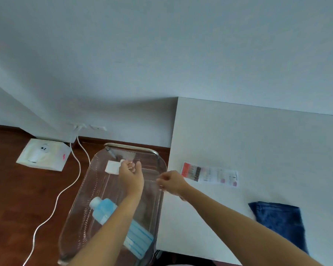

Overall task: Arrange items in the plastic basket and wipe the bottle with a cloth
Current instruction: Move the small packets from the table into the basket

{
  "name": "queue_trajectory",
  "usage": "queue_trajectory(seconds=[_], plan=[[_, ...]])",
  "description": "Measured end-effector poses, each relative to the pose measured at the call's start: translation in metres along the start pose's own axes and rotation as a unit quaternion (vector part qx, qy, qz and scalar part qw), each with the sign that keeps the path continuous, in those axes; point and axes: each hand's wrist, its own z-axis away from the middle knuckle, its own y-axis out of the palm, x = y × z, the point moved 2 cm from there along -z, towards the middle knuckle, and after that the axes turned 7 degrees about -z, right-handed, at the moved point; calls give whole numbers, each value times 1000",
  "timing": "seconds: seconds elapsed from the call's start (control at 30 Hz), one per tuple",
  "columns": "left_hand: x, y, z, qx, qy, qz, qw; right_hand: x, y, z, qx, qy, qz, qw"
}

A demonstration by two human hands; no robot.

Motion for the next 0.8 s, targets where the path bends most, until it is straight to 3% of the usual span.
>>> queue_trajectory(seconds=[0.2,0.33,0.53,0.8], plan=[[-40,49,48,107,206,-73,970,-35,-93,37,-135,-10,-34,990],[-46,81,55,212,309,-199,906,-56,-133,42,-236,-36,49,970],[-43,112,52,311,375,-389,782,-74,-152,32,-207,-46,283,935],[-41,117,45,277,380,-413,780,-77,-153,20,-146,-57,360,920]])
